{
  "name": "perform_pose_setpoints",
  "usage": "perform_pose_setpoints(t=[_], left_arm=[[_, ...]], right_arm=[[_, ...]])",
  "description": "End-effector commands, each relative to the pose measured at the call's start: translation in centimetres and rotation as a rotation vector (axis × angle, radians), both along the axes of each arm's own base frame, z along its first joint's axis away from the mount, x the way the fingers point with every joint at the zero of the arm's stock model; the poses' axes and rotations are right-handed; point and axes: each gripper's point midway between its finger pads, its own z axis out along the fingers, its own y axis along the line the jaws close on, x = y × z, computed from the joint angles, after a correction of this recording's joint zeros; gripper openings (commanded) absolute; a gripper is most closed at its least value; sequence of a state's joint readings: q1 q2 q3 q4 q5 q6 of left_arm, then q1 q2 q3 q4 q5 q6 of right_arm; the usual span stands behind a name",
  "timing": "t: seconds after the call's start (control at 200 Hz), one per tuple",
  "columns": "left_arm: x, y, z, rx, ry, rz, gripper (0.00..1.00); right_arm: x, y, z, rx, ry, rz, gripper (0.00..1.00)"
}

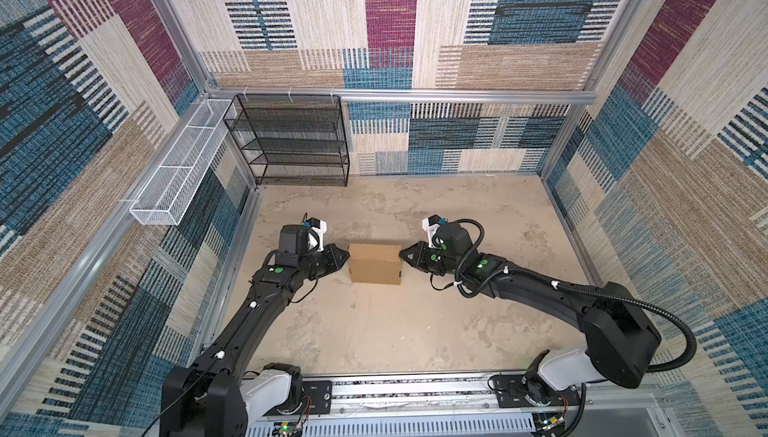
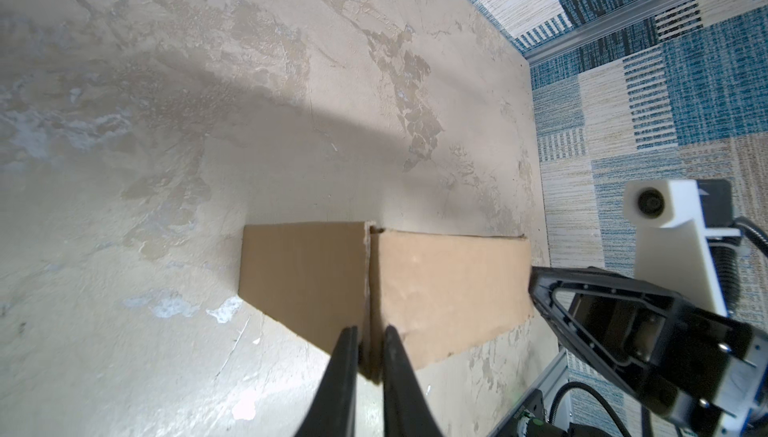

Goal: Fold the paper box

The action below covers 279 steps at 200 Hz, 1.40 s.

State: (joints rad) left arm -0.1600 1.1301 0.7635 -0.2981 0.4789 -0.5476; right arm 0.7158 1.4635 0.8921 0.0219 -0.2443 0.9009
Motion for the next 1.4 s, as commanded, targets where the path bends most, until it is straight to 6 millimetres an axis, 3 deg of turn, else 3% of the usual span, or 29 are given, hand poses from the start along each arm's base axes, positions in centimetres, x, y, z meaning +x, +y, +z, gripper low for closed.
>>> perform_pose_setpoints(t=[0.0, 0.356, 0.671, 1.392], left_arm=[[-2.2, 0.5, -1.9, 0.023, 0.105, 0.011, 0.16], [-3.6, 0.5, -2.4, -0.011, 0.121, 0.020, 0.17], [-4.1, 0.3, -1.7, -0.027, 0.114, 0.010, 0.17], [-6.4, 0.4, -2.7, -0.044, 0.142, 0.025, 0.17]], right_arm=[[-1.1, -1.1, -1.7, -0.073, 0.044, 0.008, 0.17], [-1.9, -1.2, -2.1, -0.076, 0.040, 0.022, 0.19], [-2.9, -0.7, -2.0, -0.077, 0.035, 0.034, 0.20], [-5.2, -0.9, -2.6, -0.071, 0.048, 0.032, 0.24]])
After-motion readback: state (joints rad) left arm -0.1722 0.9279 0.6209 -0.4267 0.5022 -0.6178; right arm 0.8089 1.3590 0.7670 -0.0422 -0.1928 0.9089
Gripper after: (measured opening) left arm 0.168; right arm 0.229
